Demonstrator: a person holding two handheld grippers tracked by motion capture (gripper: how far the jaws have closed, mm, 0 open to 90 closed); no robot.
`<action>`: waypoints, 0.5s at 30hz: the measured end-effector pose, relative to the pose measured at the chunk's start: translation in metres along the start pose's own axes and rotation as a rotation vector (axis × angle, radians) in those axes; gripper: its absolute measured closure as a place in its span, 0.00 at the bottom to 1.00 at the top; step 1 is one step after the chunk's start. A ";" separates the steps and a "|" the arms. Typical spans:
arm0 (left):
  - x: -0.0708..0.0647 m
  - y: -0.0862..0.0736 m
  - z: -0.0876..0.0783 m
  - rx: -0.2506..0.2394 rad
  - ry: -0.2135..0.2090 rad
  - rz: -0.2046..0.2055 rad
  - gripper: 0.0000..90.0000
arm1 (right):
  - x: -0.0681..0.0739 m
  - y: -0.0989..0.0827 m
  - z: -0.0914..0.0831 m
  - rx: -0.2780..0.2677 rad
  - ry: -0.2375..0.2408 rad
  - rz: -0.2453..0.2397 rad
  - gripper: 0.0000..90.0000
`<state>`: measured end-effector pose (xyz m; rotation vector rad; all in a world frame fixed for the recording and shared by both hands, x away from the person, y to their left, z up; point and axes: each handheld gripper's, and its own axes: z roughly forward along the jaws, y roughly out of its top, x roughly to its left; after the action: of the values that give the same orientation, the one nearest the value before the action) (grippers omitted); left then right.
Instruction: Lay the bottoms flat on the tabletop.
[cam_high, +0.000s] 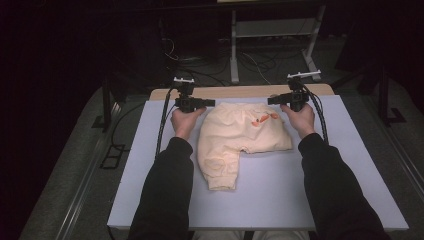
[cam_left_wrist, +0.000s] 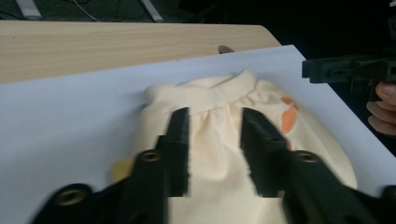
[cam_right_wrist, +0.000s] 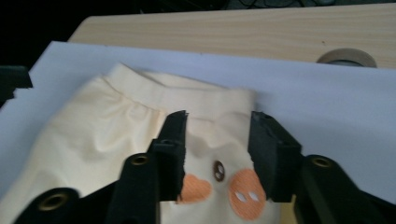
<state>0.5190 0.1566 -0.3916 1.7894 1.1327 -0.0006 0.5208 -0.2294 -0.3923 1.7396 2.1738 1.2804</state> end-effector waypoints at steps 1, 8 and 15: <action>0.000 -0.004 -0.001 -0.003 -0.001 -0.001 0.62 | -0.001 -0.003 0.000 0.001 -0.005 -0.010 0.57; 0.004 -0.030 -0.007 -0.057 -0.071 -0.050 0.36 | -0.008 -0.023 -0.006 0.012 0.008 -0.054 0.23; 0.000 -0.049 -0.022 -0.091 -0.053 -0.035 0.13 | -0.011 -0.043 -0.019 -0.022 0.068 -0.062 0.06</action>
<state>0.4751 0.1765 -0.4154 1.6793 1.1089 -0.0171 0.4814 -0.2489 -0.4121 1.6301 2.2227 1.3622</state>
